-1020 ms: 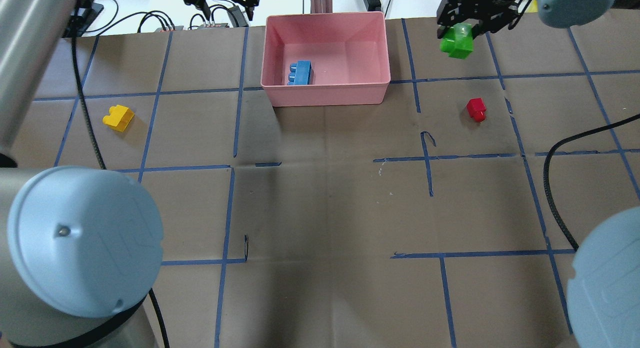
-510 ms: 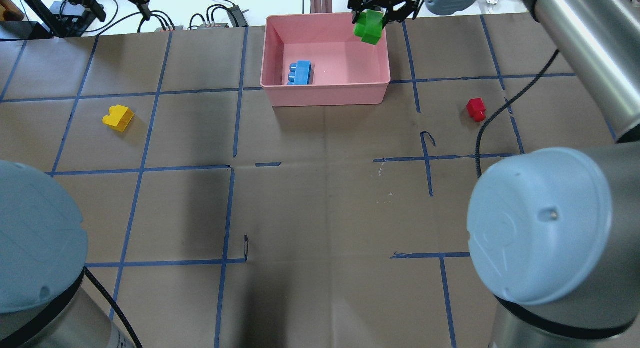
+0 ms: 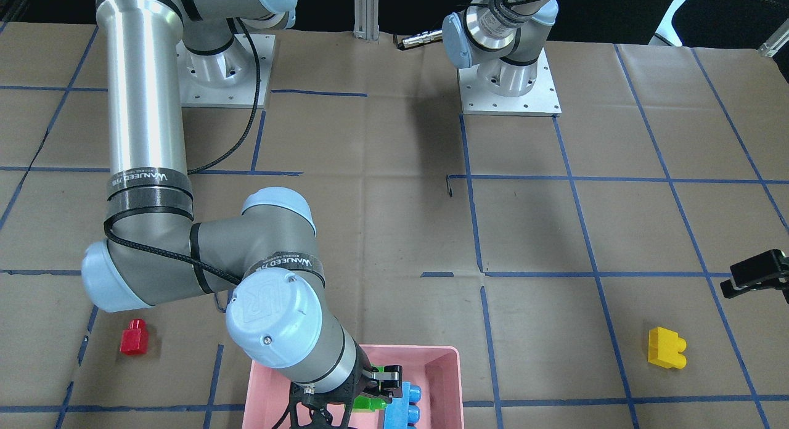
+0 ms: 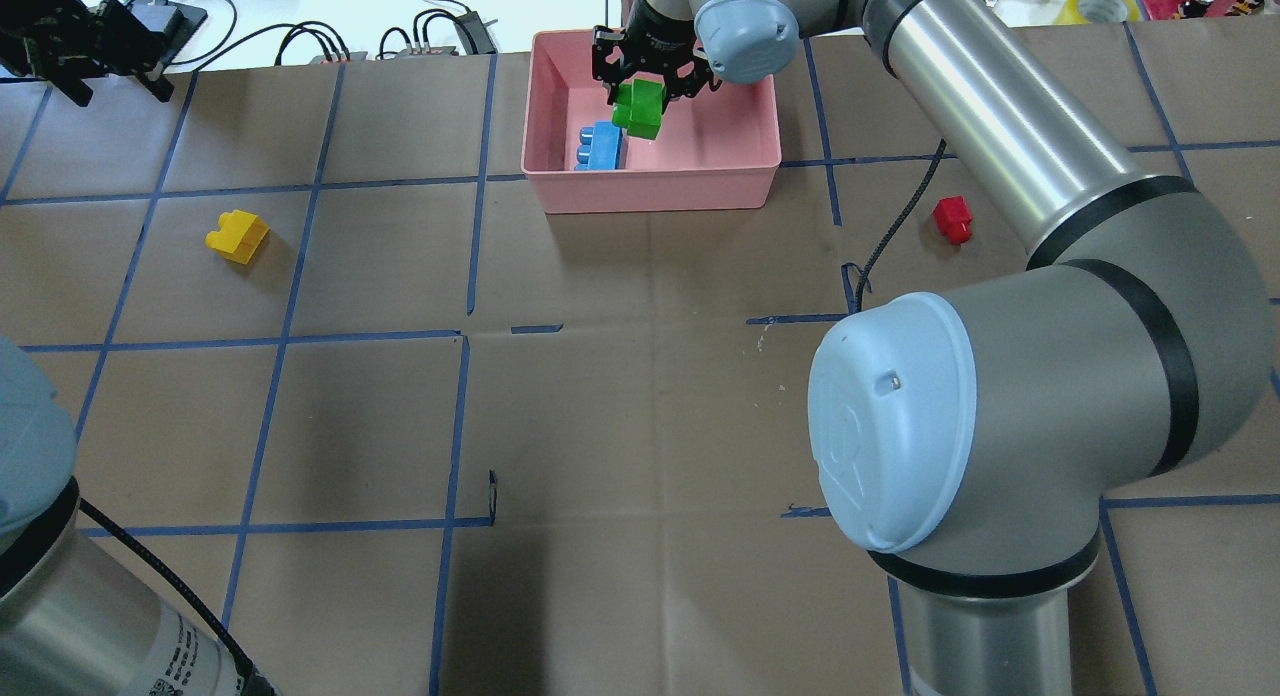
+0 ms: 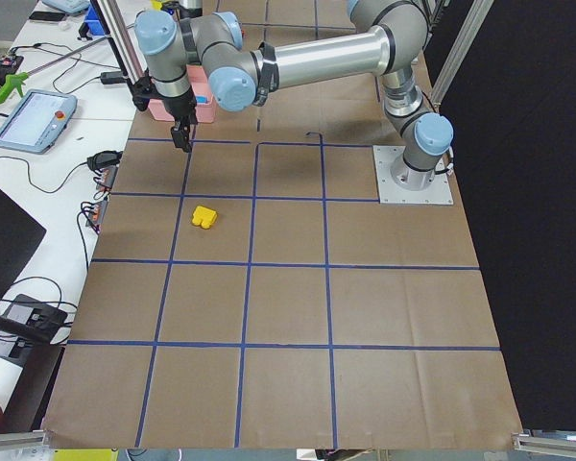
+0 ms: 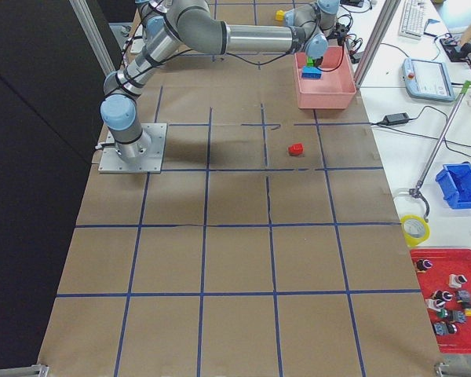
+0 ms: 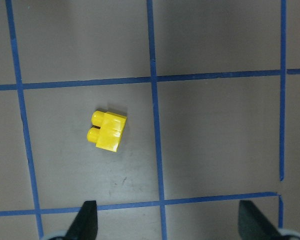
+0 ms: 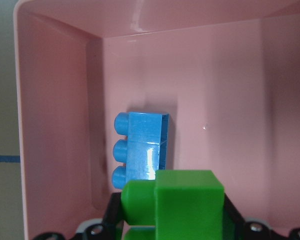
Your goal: Put all blocks into box
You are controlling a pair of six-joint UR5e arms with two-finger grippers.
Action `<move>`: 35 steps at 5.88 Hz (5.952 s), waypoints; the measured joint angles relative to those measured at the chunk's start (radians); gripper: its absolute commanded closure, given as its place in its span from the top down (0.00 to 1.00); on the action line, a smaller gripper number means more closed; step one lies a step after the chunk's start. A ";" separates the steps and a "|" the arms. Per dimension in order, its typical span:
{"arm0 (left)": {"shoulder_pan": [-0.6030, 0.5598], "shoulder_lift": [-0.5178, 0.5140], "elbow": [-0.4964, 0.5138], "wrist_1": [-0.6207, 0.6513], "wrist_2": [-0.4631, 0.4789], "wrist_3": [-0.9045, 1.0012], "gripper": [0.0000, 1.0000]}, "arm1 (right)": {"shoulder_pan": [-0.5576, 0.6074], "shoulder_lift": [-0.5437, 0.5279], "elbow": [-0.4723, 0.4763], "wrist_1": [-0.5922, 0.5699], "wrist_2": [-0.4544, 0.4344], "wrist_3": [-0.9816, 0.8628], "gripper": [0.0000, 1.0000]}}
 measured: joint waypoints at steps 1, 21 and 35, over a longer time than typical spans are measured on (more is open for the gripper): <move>0.047 -0.038 -0.009 0.034 -0.002 0.071 0.98 | 0.003 0.012 -0.008 -0.015 -0.022 0.000 0.99; 0.011 -0.207 -0.332 0.551 0.039 0.313 0.75 | -0.471 -0.371 0.884 -0.500 -0.240 -0.568 0.99; -0.392 -0.177 0.139 0.097 0.035 -0.402 0.24 | -0.466 -0.332 0.772 -0.440 -0.195 -0.639 0.06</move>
